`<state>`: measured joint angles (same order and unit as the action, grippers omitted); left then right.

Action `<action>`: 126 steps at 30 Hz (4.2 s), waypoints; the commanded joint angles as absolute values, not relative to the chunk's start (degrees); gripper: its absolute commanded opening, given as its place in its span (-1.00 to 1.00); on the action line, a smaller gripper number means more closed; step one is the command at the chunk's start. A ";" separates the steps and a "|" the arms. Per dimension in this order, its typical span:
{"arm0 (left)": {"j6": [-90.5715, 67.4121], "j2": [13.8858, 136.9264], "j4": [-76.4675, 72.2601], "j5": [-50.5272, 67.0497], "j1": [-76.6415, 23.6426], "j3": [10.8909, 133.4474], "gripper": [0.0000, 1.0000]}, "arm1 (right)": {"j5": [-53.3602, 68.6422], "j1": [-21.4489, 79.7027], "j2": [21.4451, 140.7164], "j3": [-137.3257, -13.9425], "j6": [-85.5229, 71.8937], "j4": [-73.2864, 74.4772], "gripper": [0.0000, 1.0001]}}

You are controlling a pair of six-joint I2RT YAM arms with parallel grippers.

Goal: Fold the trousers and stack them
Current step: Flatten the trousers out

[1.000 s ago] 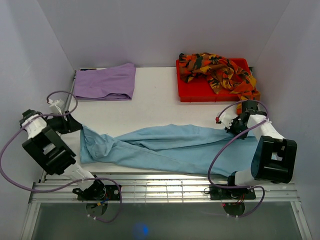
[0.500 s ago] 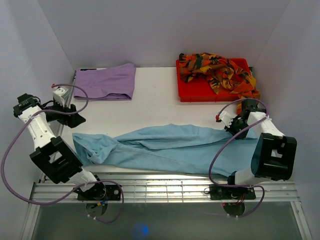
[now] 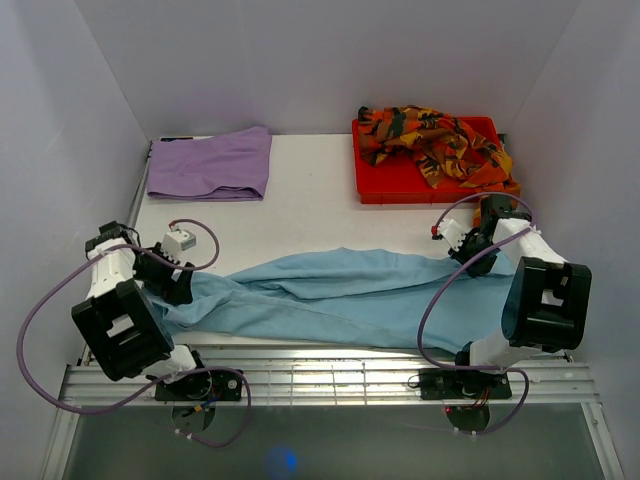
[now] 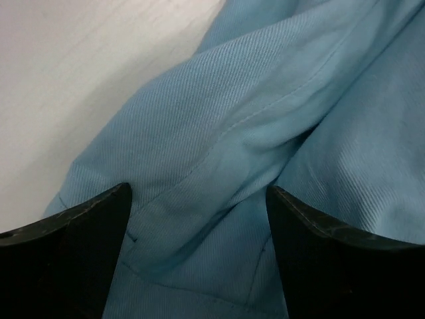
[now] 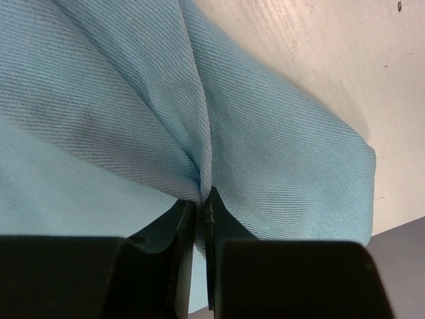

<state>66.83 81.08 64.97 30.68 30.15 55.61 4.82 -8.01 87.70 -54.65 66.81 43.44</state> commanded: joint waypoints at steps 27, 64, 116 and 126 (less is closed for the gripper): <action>50.97 97.40 56.51 43.77 33.39 86.75 0.39 | 6.33 -8.17 94.50 -75.59 58.18 51.05 0.69; 67.50 93.87 50.98 33.40 25.40 70.41 0.29 | 2.46 0.00 86.73 -47.60 59.07 44.65 0.26; 67.85 84.55 43.51 27.25 26.10 56.87 0.77 | -4.30 -3.43 75.06 -35.25 72.86 35.77 -0.75; 58.20 75.51 41.49 30.23 26.28 60.46 -0.91 | -2.11 -6.06 64.34 -40.50 71.90 38.49 -0.85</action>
